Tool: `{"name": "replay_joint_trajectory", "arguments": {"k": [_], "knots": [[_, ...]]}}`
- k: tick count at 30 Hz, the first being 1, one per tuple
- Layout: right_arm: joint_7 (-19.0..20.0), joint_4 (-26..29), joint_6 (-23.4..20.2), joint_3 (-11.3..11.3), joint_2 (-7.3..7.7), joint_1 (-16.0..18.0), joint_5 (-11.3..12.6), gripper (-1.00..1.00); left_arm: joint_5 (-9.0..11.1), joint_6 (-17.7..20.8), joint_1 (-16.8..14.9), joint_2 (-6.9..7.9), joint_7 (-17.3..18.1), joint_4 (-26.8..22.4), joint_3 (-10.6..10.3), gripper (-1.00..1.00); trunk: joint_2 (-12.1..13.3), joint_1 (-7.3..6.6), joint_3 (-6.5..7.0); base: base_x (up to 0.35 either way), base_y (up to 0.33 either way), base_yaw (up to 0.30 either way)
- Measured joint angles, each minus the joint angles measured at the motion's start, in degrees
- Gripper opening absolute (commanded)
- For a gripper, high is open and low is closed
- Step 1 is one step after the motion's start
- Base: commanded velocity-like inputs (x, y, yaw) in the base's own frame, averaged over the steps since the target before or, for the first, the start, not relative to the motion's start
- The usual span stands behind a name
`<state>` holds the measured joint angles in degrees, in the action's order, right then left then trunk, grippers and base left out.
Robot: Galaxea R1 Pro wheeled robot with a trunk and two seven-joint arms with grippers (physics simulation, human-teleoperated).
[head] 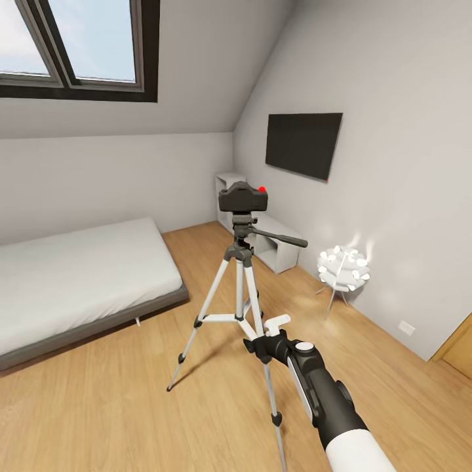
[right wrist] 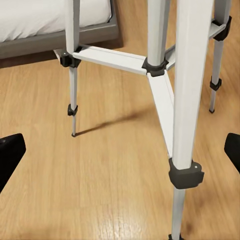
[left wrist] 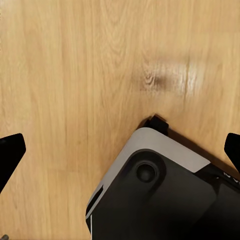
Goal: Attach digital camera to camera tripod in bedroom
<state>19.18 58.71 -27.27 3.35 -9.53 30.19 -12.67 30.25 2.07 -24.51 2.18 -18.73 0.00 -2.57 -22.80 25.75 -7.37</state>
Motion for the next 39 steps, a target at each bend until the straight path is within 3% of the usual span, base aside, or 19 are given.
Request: {"name": "replay_joint_trajectory", "arguments": {"k": [2,5,6,8,12,13,14,25,26,29,34,39], "knots": [[0.0,0.0,-0.04,-0.02,0.03,0.0,0.03,1.0,0.0,-0.03,-0.01,0.01,-0.01,0.0,0.01,1.0,0.0,0.0,0.0,0.0,0.0,0.0],[0.18,-2.17,-1.16,-0.3,3.92,0.02,0.61,1.0,-0.21,-0.19,-0.03,0.04,0.04,-0.07,-0.03,1.0,0.0,0.0,0.0,0.0,0.0,0.0],[0.32,-5.11,-1.56,-0.42,6.68,0.02,0.71,1.0,-0.22,-0.21,0.01,0.03,0.01,-0.07,-0.02,1.0,0.01,0.0,-0.01,0.0,0.0,0.0],[0.38,-8.15,-1.72,-0.49,8.68,0.04,1.0,1.0,-0.22,-0.23,0.01,0.03,0.01,-0.06,-0.03,1.0,0.0,0.0,0.0,0.0,0.0,0.0],[0.46,-11.92,-1.72,-0.73,10.89,0.06,1.18,1.0,-0.21,-0.23,0.0,0.02,0.01,-0.04,-0.04,1.0,0.0,0.0,0.0,0.0,0.0,0.0],[0.4,-16.35,-1.51,-1.19,13.07,0.05,0.95,1.0,-0.2,-0.23,-0.01,0.03,0.02,-0.03,-0.03,1.0,0.0,0.0,-0.01,0.0,0.0,0.0],[0.35,-18.72,-1.42,-1.68,13.88,0.07,1.12,1.0,-0.2,-0.24,-0.02,0.02,0.03,-0.01,-0.04,1.0,0.01,0.0,-0.01,0.0,0.0,0.0],[-0.23,-34.27,0.85,-3.48,17.53,0.08,1.16,1.0,-0.12,-0.2,0.01,0.02,0.06,0.0,-0.04,1.0,0.0,0.0,0.0,0.0,0.0,0.0],[-0.29,-38.6,2.26,-3.5,17.99,0.03,1.06,1.0,-0.12,-0.22,0.12,0.1,0.07,-0.02,-0.03,1.0,0.0,0.0,-0.02,0.0,0.0,0.0],[-0.29,-43.78,3.84,-3.54,18.23,0.06,1.08,1.0,-0.12,-0.23,0.36,0.23,0.08,-0.03,-0.04,1.0,0.0,0.0,-0.01,0.0,0.0,0.0],[-0.31,-56.98,9.84,-3.42,18.53,0.1,0.99,1.0,-0.12,-0.39,0.88,0.36,0.09,-0.01,-0.03,1.0,0.0,0.0,-0.01,0.0,0.0,0.0],[-0.28,-59.64,12.19,-3.57,18.34,0.48,1.09,1.0,-0.09,-0.43,1.29,0.43,0.09,-0.01,-0.04,1.0,0.0,0.0,0.0,0.0,0.0,0.0]]}}
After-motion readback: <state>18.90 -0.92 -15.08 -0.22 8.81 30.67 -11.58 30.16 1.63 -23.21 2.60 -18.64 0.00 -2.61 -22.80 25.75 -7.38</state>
